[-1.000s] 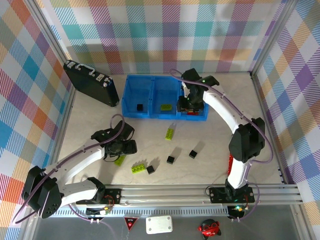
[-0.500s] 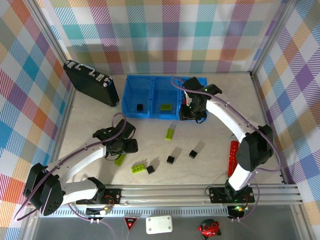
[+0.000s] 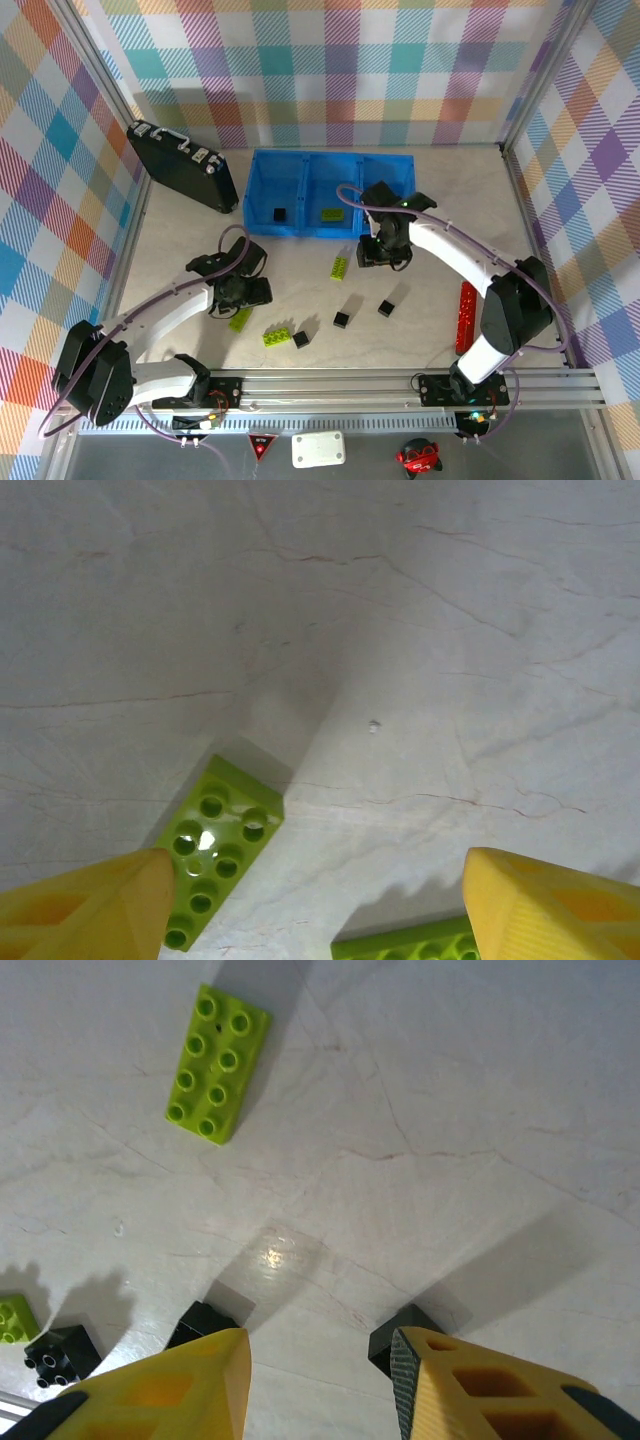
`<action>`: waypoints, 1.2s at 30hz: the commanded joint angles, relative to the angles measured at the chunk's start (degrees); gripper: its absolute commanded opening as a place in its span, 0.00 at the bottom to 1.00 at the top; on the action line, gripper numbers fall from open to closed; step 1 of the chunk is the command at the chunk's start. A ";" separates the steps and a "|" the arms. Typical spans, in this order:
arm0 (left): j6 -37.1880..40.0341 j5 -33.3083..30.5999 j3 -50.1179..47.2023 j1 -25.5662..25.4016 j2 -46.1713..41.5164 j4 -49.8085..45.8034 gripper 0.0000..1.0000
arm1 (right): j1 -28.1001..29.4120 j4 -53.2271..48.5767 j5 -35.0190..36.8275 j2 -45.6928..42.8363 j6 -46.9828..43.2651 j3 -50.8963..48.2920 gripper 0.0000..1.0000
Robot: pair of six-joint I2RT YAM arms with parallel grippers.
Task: Sort the legos into containers by color
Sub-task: Pick up the lego from the bottom-left of the table.
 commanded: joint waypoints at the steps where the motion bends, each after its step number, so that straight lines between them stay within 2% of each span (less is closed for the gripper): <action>1: -2.71 1.97 -2.41 1.62 0.29 -0.04 0.76 | 0.39 1.16 -1.30 -1.50 0.86 -1.47 0.43; 12: -3.03 7.52 -7.25 6.22 1.18 4.23 0.80 | 0.83 1.63 -2.43 -1.12 0.75 -2.83 0.43; 23: -2.37 13.50 -7.71 6.45 0.17 4.49 0.80 | 1.79 1.36 -1.42 -1.52 1.78 -2.82 0.43; 27: -2.92 15.60 -8.35 5.48 0.63 5.79 0.76 | 1.86 1.27 -1.22 -1.76 2.05 -3.08 0.43; 36: -1.54 12.01 -5.50 1.38 4.59 3.94 0.64 | 2.50 0.71 -0.43 -1.63 2.43 -2.48 0.43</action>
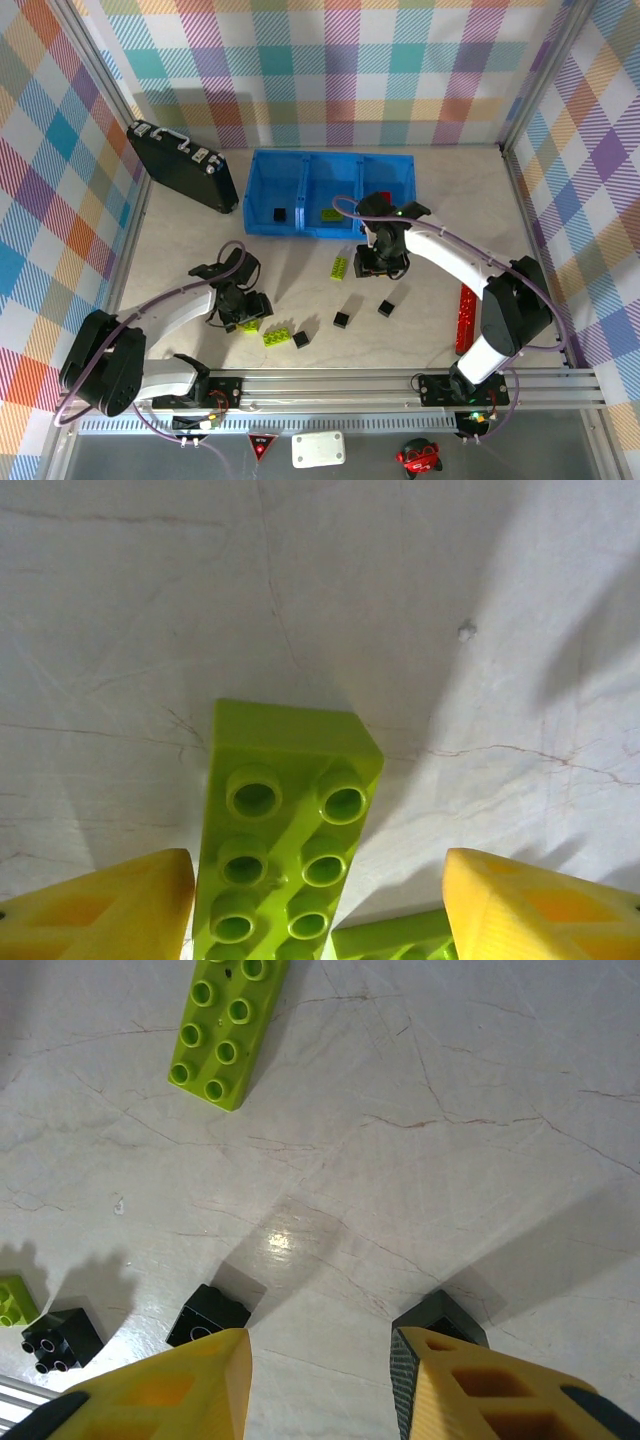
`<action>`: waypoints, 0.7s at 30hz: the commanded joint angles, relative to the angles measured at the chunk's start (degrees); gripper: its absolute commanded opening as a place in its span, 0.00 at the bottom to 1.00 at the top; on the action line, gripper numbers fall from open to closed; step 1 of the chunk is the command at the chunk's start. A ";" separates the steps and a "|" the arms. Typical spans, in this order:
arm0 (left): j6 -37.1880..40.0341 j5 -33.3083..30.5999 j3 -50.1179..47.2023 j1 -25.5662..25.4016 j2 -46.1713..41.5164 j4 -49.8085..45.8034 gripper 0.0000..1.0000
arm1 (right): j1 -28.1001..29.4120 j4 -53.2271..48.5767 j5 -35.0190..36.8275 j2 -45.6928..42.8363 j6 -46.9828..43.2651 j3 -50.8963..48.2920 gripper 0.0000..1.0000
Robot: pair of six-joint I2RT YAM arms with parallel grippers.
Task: Sort the legos into containers by color
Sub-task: Pick up the lego from the bottom-left of the table.
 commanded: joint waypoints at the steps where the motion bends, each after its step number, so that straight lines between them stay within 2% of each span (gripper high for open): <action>1: 0.86 -1.86 1.93 -1.10 1.29 -2.09 0.63 | 0.45 -0.91 0.91 -1.46 0.99 0.14 0.43; 6: 1.94 -5.04 2.95 -1.56 1.97 -3.58 0.54 | 0.84 -1.44 1.17 -2.05 1.21 0.31 0.43; 12: 2.87 -5.23 4.54 -2.17 3.66 -2.92 0.45 | 0.89 -2.84 2.63 -2.46 0.82 0.71 0.43; 21: 3.59 -6.92 6.64 -3.58 5.51 -4.81 0.36 | 0.89 -4.16 5.45 -4.37 0.25 -0.36 0.43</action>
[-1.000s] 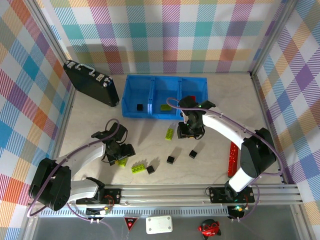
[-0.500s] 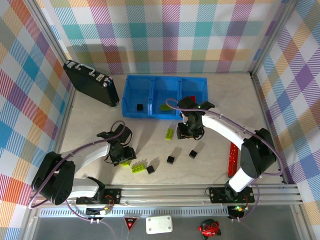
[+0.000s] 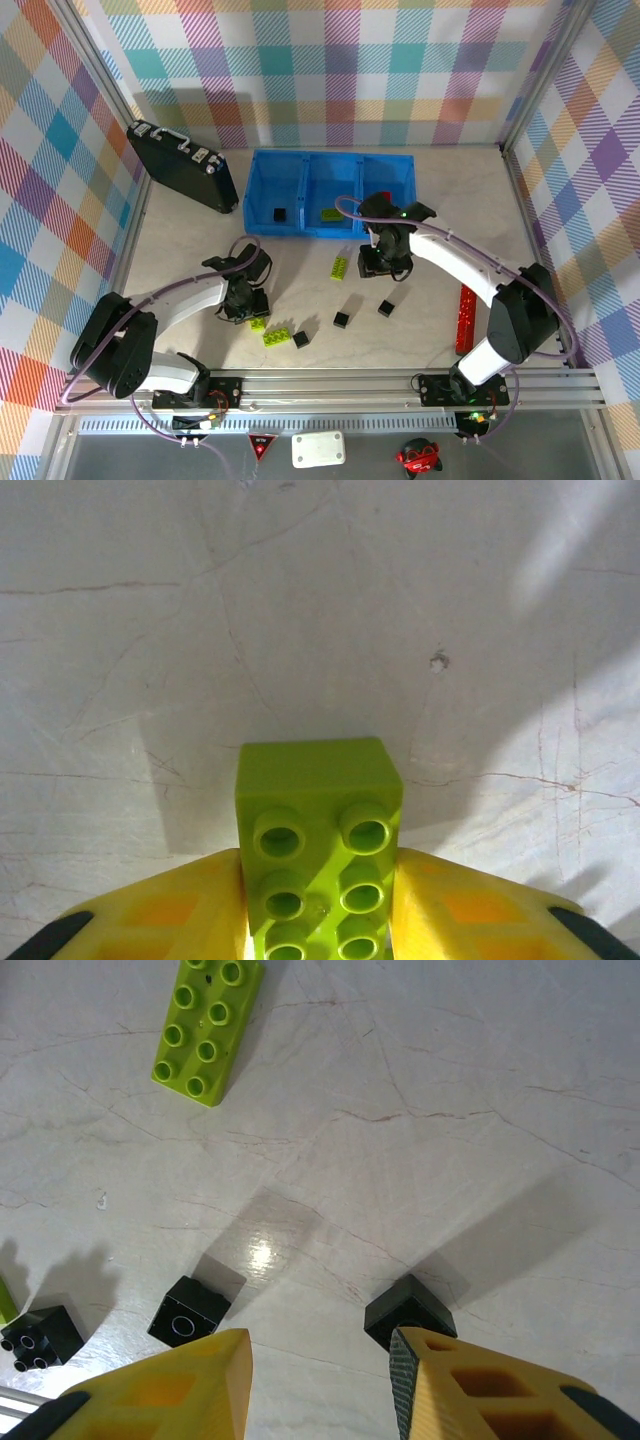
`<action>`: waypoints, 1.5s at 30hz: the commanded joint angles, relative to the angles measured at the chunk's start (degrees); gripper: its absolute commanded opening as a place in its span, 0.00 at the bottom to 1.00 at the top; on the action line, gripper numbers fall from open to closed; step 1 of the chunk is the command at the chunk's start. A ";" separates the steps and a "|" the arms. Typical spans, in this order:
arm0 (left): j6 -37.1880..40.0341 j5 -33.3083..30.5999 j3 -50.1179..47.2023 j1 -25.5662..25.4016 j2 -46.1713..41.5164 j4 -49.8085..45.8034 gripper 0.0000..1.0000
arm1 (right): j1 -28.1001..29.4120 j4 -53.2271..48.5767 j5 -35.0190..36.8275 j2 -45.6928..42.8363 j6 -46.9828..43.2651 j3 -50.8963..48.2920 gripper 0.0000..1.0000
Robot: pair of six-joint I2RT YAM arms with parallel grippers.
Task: Sort the legos into containers by color
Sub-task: Pick up the lego from the bottom-left of the table, then place the lego in the container.
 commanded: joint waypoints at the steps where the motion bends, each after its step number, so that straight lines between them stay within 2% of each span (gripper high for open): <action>1: 1.17 -1.88 2.18 -0.44 0.25 -3.18 0.35 | 0.34 -1.93 1.65 -1.67 -0.07 -0.65 0.43; 6: 2.49 -1.75 5.16 -0.44 -1.04 -4.20 0.35 | 0.34 -1.13 2.53 -3.68 0.17 -2.88 0.42; 12: 5.73 -1.36 13.04 -0.44 -0.89 -3.60 0.36 | 0.34 -1.04 3.65 -4.89 0.34 -4.92 0.42; 32: 8.91 3.30 42.76 -2.45 20.63 3.42 0.35 | 0.30 -1.77 4.75 -9.84 3.08 -9.90 0.42; 39: 10.38 -0.86 51.47 -3.15 27.70 6.87 0.35 | 0.34 -1.07 4.36 -12.42 6.05 -12.39 0.42; 45: 13.25 -5.03 58.12 -3.16 33.97 9.67 0.34 | 0.41 2.48 0.34 -14.99 9.19 -15.71 0.42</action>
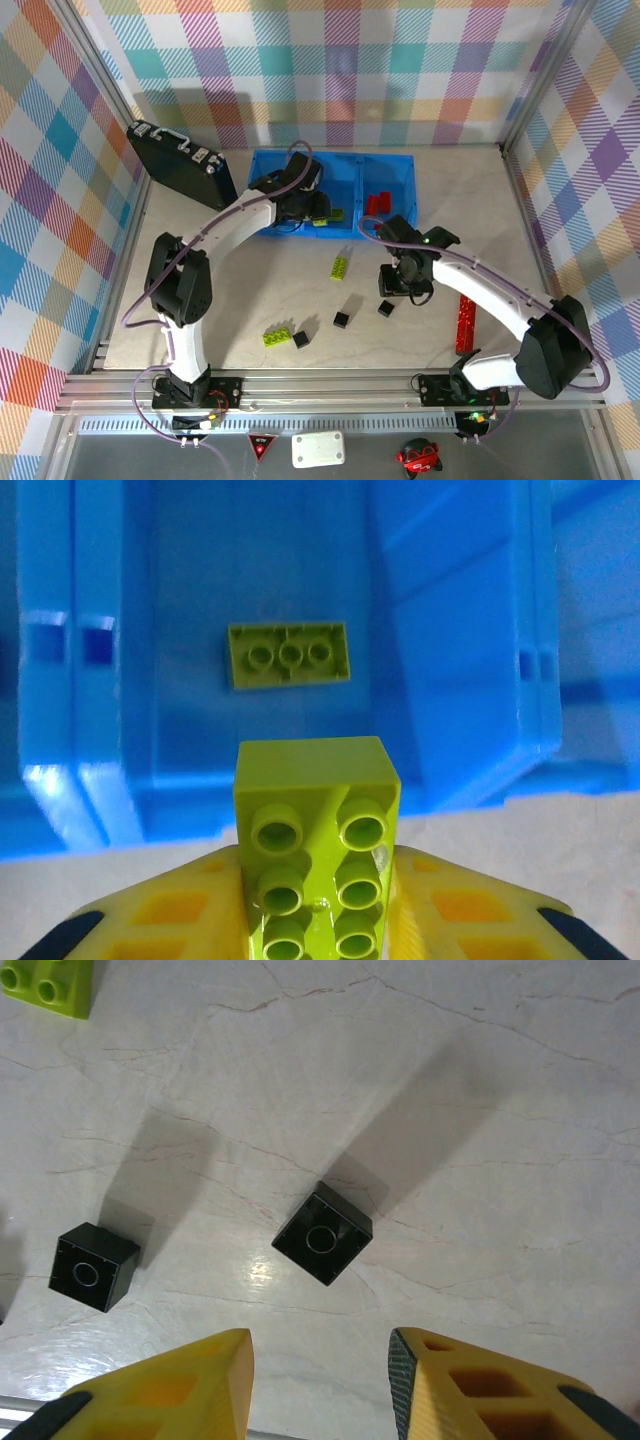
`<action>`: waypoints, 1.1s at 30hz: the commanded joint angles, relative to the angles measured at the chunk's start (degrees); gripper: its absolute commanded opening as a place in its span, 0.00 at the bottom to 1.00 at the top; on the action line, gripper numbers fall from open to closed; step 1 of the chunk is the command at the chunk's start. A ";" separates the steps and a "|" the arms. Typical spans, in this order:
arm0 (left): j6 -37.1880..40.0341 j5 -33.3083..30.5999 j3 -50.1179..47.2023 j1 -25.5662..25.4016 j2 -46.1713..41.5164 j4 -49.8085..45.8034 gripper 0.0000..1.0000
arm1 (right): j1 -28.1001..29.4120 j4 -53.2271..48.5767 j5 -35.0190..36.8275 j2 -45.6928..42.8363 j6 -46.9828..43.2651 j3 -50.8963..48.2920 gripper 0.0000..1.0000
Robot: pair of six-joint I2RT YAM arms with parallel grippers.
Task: Sort the legos into containers by color
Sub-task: Place the lego in the container.
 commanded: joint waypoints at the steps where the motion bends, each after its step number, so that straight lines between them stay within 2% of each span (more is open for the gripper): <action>1: 2.97 -3.59 4.38 -0.50 3.05 2.82 0.34 | 0.32 1.86 -2.68 -1.63 3.05 -1.62 0.42; 11: 8.33 -7.84 15.56 -0.50 12.87 6.01 0.37 | 0.31 1.58 -2.71 -3.01 3.56 -3.48 0.42; 25: 13.76 -18.81 28.86 -0.32 26.97 3.56 0.35 | 0.32 2.37 -3.50 -3.39 3.01 -5.08 0.42; 33: 13.46 -19.00 33.80 0.12 32.38 1.00 0.36 | 0.27 2.64 -3.59 -3.45 2.77 -5.91 0.42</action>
